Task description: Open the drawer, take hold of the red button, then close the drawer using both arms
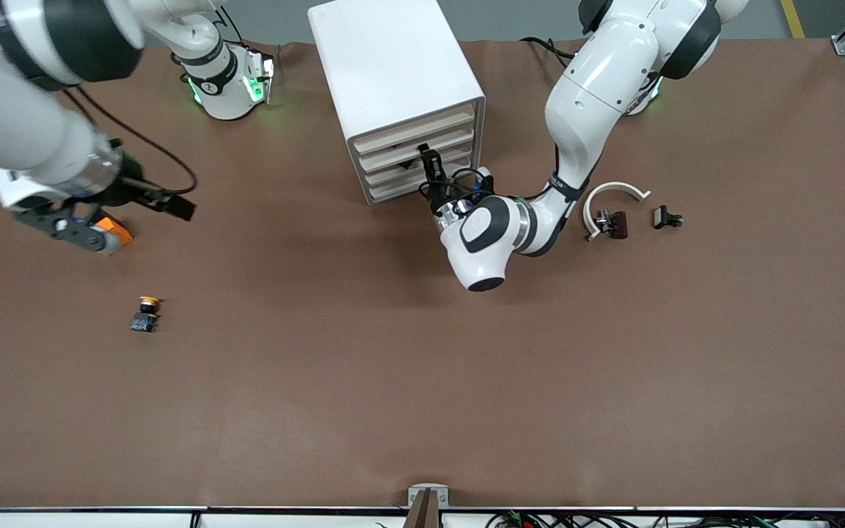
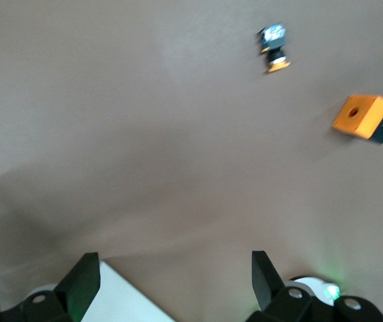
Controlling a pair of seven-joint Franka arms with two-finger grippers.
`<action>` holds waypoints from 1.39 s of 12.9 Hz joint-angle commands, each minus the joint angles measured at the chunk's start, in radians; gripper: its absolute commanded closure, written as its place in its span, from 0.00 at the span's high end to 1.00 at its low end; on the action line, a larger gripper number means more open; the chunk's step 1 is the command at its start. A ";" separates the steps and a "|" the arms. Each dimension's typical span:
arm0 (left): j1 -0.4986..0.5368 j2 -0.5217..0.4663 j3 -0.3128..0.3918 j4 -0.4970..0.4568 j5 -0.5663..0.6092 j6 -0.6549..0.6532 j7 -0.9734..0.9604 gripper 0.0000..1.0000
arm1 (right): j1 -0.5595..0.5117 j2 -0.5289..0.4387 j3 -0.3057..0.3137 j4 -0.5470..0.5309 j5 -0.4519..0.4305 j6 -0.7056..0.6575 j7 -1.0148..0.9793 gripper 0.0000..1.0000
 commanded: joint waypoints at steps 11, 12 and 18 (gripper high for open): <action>0.071 0.005 0.103 0.099 -0.001 0.007 0.095 0.00 | 0.403 0.124 -0.008 0.010 0.049 0.195 0.582 1.00; 0.071 0.004 0.114 0.100 0.000 0.007 0.097 0.00 | 0.422 0.142 -0.008 0.008 0.050 0.213 0.610 1.00; 0.080 -0.007 0.140 0.113 0.002 0.005 0.196 1.00 | 0.521 0.207 -0.008 0.010 0.052 0.279 0.719 1.00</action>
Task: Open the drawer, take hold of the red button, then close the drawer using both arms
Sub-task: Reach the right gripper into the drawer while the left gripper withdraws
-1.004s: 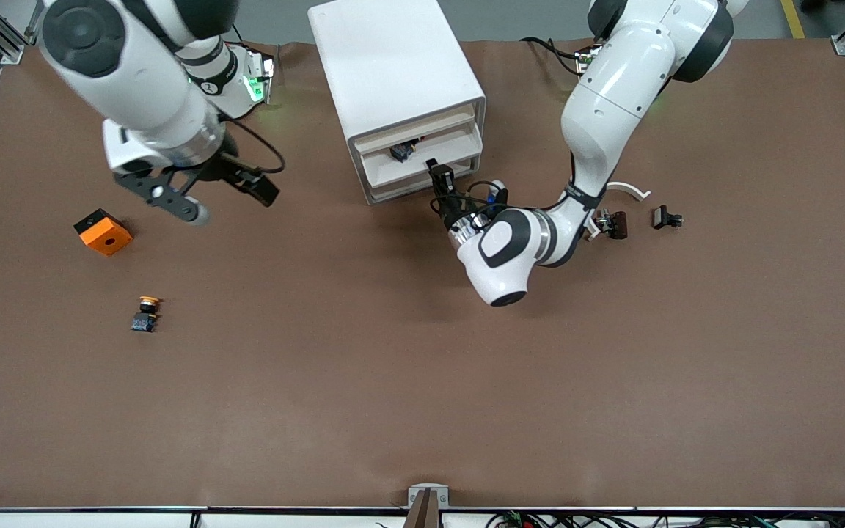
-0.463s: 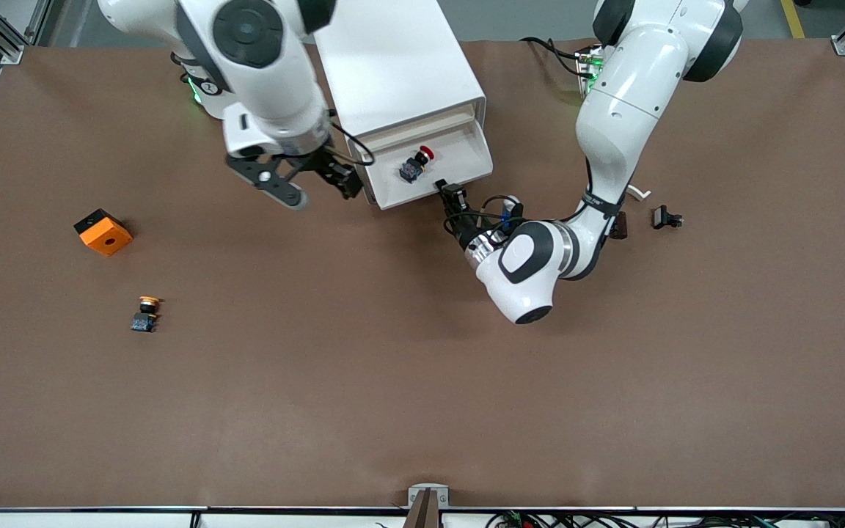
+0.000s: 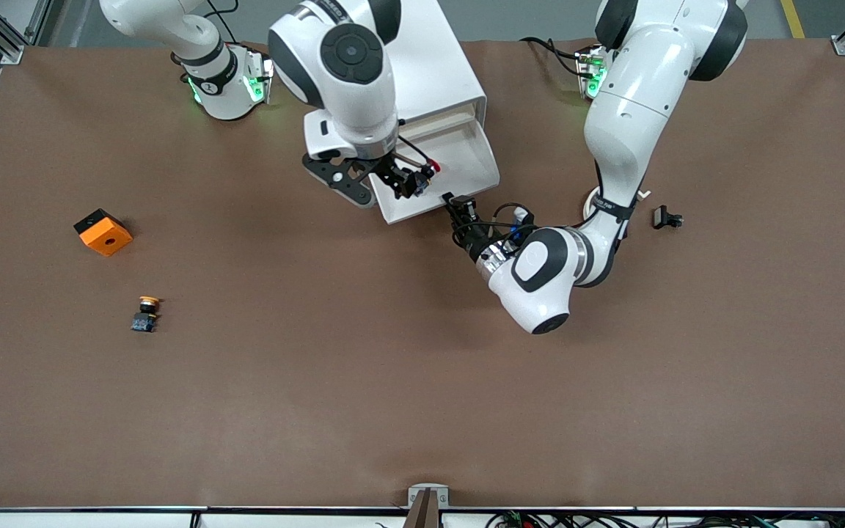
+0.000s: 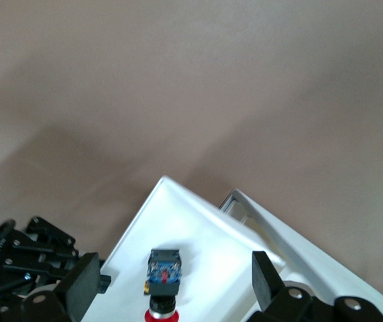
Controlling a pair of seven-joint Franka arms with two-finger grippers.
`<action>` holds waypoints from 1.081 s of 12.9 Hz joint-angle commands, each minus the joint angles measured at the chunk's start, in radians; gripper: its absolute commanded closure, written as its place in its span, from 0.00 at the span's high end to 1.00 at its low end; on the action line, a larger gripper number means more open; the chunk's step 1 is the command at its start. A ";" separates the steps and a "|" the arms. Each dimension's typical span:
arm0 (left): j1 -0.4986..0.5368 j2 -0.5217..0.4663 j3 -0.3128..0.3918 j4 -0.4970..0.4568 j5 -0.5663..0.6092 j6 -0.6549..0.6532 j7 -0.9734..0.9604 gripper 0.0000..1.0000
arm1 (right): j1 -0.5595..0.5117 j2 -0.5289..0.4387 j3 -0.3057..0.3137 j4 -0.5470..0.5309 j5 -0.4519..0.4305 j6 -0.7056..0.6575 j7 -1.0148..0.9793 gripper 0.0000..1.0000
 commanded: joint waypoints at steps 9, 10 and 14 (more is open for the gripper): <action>-0.001 -0.087 0.244 0.114 0.044 -0.007 0.351 1.00 | 0.129 0.051 -0.012 -0.049 -0.005 0.135 0.211 1.00; -0.001 -0.105 0.243 0.114 0.102 -0.009 0.366 1.00 | 0.134 0.051 -0.014 -0.073 -0.006 0.169 0.213 1.00; -0.010 -0.163 0.240 0.114 0.310 -0.009 0.510 1.00 | 0.138 0.083 -0.012 -0.081 -0.028 0.185 0.213 1.00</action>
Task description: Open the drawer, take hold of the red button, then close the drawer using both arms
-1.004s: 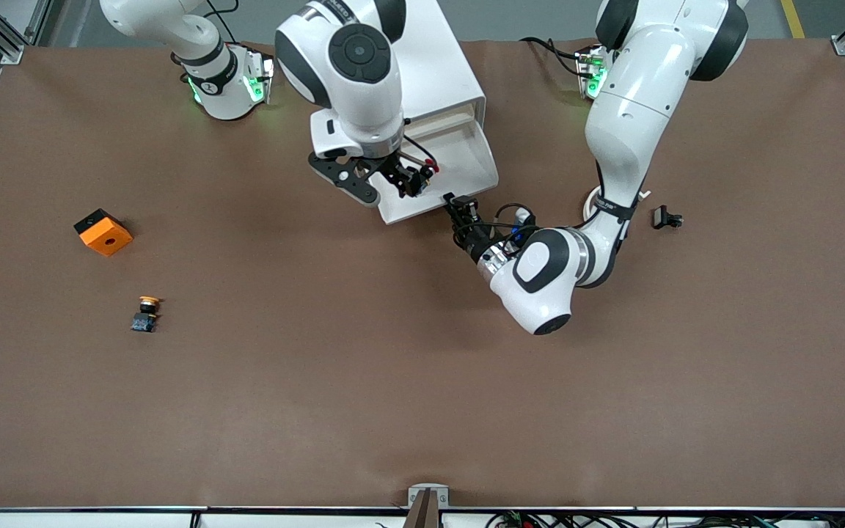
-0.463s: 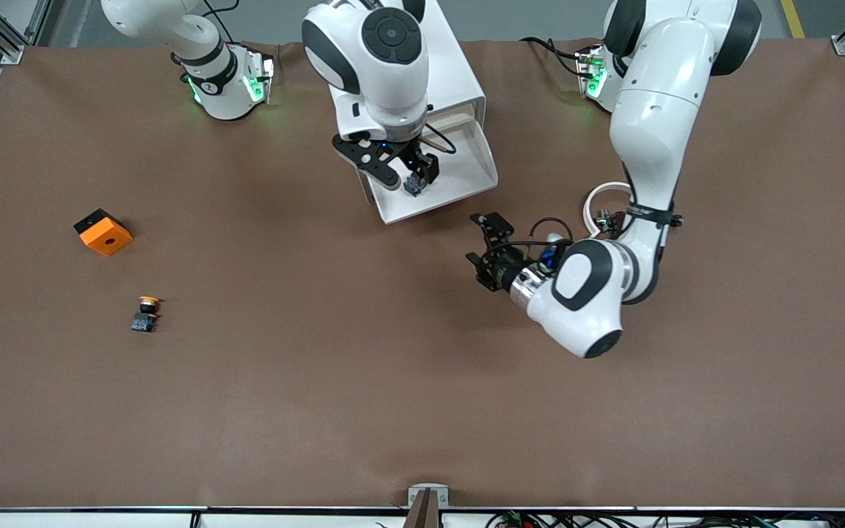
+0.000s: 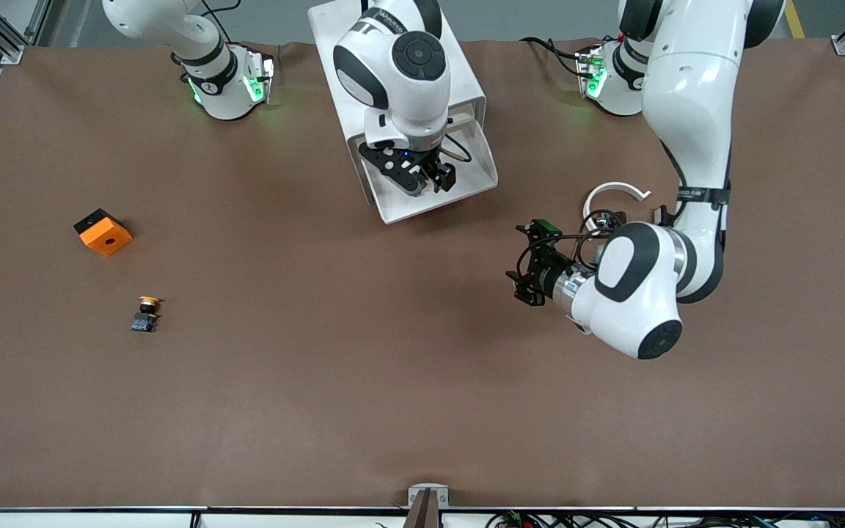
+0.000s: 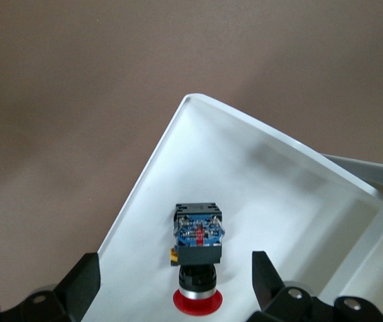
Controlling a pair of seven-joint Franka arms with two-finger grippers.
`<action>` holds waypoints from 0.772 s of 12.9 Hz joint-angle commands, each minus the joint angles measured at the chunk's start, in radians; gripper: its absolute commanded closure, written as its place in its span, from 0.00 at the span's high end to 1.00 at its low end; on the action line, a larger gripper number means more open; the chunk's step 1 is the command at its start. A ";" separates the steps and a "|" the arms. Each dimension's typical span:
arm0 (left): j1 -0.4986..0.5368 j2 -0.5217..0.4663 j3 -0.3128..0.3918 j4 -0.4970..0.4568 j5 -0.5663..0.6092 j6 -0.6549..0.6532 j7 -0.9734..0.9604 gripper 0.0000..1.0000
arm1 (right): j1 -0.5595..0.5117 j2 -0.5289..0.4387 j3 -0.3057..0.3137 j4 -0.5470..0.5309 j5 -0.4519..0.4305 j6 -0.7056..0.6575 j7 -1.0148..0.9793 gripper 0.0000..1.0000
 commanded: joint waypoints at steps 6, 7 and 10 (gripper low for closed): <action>0.022 -0.066 0.044 0.017 0.058 0.057 0.154 1.00 | 0.014 0.041 -0.009 -0.008 -0.039 0.011 0.016 1.00; 0.022 -0.080 0.065 0.017 0.059 0.062 0.181 1.00 | 0.014 0.049 -0.010 -0.008 -0.039 0.017 0.016 1.00; 0.022 -0.108 0.094 0.017 0.059 0.076 0.271 1.00 | 0.014 0.058 -0.009 -0.008 -0.053 0.019 0.016 1.00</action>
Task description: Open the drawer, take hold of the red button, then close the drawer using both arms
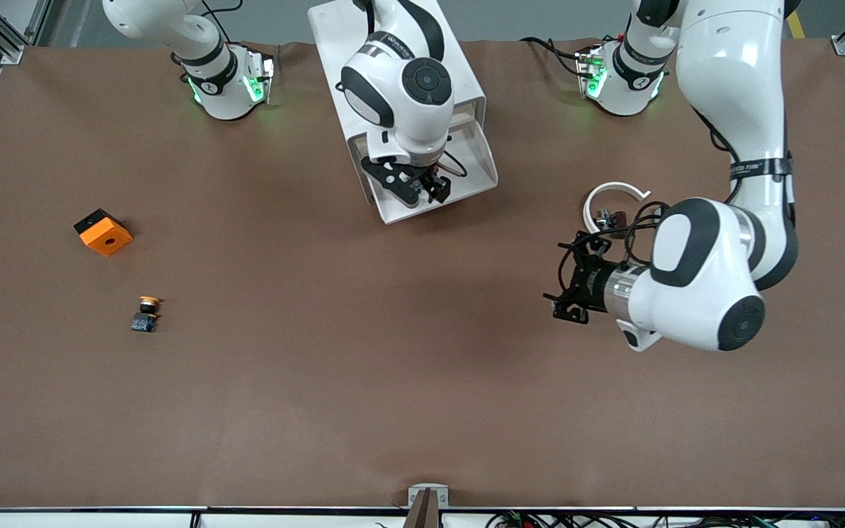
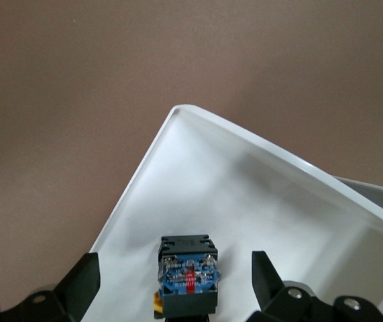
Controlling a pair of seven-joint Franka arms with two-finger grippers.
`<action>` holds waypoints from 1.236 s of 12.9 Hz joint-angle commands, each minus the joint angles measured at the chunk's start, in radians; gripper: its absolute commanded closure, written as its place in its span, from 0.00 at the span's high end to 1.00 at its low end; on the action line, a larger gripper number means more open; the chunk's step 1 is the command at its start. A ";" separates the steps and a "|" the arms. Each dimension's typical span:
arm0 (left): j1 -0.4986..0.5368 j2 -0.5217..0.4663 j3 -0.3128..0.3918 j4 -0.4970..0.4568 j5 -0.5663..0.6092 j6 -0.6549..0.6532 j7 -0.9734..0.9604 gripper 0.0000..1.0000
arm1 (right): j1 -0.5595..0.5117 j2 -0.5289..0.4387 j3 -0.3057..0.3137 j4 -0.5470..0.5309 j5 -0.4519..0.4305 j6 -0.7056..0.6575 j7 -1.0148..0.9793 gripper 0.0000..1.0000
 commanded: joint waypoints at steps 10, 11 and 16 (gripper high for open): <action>-0.032 -0.069 0.018 -0.009 0.167 0.041 0.126 1.00 | 0.023 0.025 -0.007 0.001 -0.016 0.009 0.002 1.00; -0.038 -0.076 0.018 -0.009 0.188 0.044 0.125 1.00 | 0.023 0.025 -0.007 0.001 -0.016 0.006 0.001 1.00; -0.075 -0.094 0.018 -0.009 0.277 0.045 0.128 1.00 | 0.023 0.035 -0.005 0.003 -0.003 0.010 -0.001 0.87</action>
